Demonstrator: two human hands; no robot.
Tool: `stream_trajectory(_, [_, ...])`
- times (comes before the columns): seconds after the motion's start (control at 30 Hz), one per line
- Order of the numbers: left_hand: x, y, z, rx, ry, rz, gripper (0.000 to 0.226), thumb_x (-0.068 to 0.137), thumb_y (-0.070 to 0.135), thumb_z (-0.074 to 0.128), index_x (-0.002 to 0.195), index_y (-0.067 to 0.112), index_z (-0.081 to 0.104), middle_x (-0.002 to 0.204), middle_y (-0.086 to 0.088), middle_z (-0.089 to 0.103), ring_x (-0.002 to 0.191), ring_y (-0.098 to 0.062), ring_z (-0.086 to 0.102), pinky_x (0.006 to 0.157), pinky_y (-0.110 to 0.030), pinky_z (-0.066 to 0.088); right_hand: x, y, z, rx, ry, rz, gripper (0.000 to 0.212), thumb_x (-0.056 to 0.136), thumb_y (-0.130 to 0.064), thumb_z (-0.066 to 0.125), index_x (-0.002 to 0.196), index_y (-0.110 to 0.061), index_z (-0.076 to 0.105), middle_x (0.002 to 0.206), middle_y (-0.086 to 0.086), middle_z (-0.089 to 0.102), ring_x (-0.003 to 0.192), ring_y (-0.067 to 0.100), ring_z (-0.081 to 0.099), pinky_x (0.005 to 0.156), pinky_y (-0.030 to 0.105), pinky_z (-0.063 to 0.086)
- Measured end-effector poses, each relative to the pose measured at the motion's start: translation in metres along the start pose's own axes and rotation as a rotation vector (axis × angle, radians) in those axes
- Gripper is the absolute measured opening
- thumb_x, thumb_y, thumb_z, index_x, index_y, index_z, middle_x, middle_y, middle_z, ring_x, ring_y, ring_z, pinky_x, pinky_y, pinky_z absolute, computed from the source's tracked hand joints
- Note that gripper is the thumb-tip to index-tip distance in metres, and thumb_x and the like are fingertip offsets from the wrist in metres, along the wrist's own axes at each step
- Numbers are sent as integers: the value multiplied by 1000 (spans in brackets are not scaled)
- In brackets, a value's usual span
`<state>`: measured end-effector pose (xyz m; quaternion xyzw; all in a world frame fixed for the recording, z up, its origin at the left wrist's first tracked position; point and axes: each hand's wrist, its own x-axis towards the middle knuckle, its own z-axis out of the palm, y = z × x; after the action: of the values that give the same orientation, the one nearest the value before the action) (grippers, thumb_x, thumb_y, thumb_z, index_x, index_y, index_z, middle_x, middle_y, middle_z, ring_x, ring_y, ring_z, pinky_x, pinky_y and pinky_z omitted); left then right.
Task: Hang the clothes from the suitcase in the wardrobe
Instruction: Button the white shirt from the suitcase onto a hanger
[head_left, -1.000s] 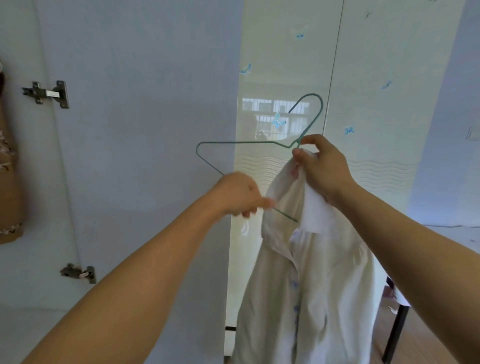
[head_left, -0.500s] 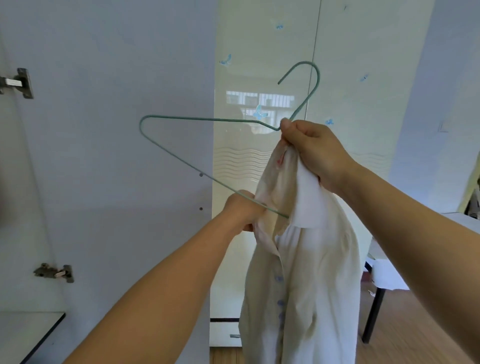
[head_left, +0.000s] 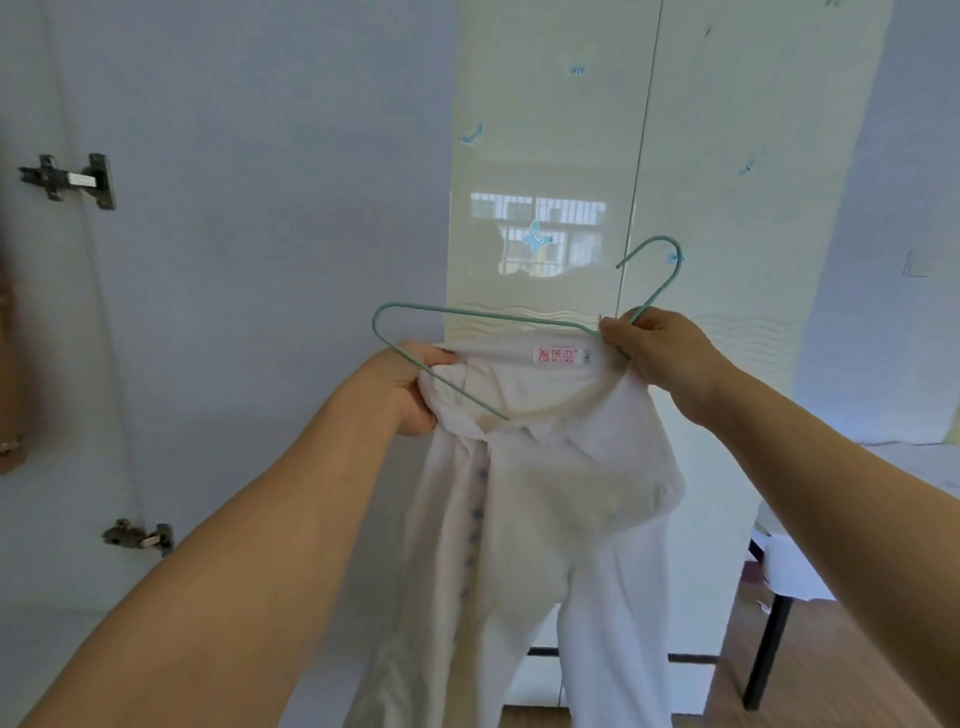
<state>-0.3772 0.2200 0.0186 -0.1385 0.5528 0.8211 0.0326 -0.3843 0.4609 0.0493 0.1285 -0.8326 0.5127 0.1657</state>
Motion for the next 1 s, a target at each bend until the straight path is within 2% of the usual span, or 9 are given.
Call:
stream_trajectory(0.1, [-6,16,-10,-29,43,87,20,89,2,50,75,6,64,62,-8,68,65,-23,66,62,-31,56,0,-1,6,-12,66,-34,43,90,-29,60,100,12,62,92,32,57,73,20,45,61,29,36])
stream_trajectory(0.27, [-16,37,-22,-50,121,213,24,90,0,40,75,8,57,68,-9,60,65,-23,60,62,-31,54,5,-4,9,-5,151,-54,40,88,-24,63,98,15,63,107,32,61,74,21,46,60,29,35])
stream_trajectory(0.4, [-13,41,-29,-54,285,326,23,83,-9,45,74,8,56,70,-10,56,50,-21,60,41,-27,52,9,-11,10,-143,160,-138,38,89,-20,62,92,17,63,99,33,63,70,35,50,57,29,36])
stream_trajectory(0.47, [-7,39,-36,172,427,525,26,79,-12,52,71,13,55,71,-6,55,61,-21,58,44,-24,51,12,-11,6,-225,167,-170,38,90,-20,61,90,17,63,97,33,63,73,39,53,58,30,37])
stream_trajectory(0.57, [-13,36,-41,910,643,786,25,72,-4,59,69,21,58,79,-1,61,79,-24,61,67,-32,55,12,-11,3,-369,188,-218,39,91,-19,59,88,20,62,94,37,61,90,48,56,61,36,38])
stream_trajectory(0.77, [-41,43,-15,1315,530,675,18,77,-2,57,86,12,64,97,-10,68,88,-28,65,69,-31,52,6,-10,20,-607,132,-323,30,96,-27,54,81,-2,57,89,8,45,79,29,53,67,31,34])
stream_trajectory(0.83, [-43,40,-6,1216,394,574,9,80,0,61,88,4,66,78,-13,66,66,-27,65,69,-37,59,-1,-19,22,-379,9,-308,26,94,-28,59,84,-5,64,86,5,55,75,22,55,63,29,39])
stream_trajectory(0.9, [-44,34,3,1111,308,530,6,84,5,65,79,5,61,64,-10,59,49,-21,55,54,-31,55,-8,-25,24,-246,-102,-295,23,92,-29,62,78,-12,66,77,3,60,68,17,55,59,20,40])
stream_trajectory(1.0, [-47,26,14,916,190,598,23,89,9,64,72,11,49,67,-7,54,51,-15,52,38,-20,47,-12,-18,40,-501,-250,-300,42,90,-33,63,54,-17,49,60,3,49,59,18,48,53,23,37])
